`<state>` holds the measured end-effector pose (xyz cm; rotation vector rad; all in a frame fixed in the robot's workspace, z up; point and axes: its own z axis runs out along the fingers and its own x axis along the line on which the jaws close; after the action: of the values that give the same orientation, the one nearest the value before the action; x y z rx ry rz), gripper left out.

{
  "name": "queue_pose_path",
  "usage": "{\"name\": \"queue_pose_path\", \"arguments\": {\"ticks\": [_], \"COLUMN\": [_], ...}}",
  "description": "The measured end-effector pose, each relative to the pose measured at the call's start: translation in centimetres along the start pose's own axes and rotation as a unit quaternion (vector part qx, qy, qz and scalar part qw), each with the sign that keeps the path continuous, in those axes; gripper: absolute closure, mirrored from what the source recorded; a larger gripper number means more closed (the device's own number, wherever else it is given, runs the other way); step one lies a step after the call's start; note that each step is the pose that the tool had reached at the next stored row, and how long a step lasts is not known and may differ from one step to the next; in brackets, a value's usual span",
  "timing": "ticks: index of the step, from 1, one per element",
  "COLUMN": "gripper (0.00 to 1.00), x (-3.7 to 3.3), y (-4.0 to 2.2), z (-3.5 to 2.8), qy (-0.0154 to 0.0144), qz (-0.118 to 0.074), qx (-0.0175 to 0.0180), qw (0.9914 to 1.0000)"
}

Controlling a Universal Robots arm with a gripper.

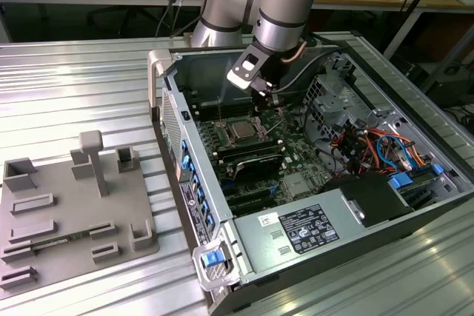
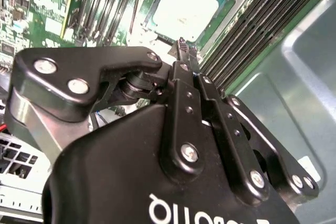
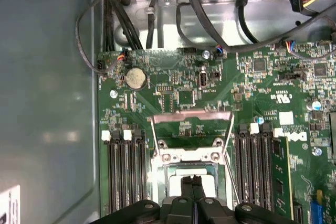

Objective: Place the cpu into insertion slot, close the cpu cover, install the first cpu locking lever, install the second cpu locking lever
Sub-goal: 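Close the cpu cover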

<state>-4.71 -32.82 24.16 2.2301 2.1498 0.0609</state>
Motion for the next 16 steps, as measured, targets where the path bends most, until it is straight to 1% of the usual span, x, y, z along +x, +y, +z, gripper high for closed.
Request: {"name": "queue_pose_path", "arguments": {"ticks": [2,5,6,9,11,13,15,16], "gripper": [0.89,0.89,0.89,0.89,0.89,0.89,0.89,0.89], "x": [0.1,0.1,0.1,0.1,0.1,0.14,0.21,0.26], "y": [0.27,0.31,0.32,0.37,0.46,0.81,1.49,1.99], "z": [0.02,-0.19,-0.35,-1.25,-1.61,-1.63,-1.59,-1.56], "qy": [0.0,0.0001,0.0002,0.0003,0.0003,0.0004,0.0003,0.0003], "qz": [-0.001,-0.003,-0.004,-0.004,-0.005,-0.005,-0.005,-0.005], "qx": [0.0,0.0002,0.0002,0.0003,0.0003,0.0006,0.0014,0.0019], "qw": [1.0,0.99999,0.99999,0.99999,0.99999,0.99999,0.99999,0.99999]}}
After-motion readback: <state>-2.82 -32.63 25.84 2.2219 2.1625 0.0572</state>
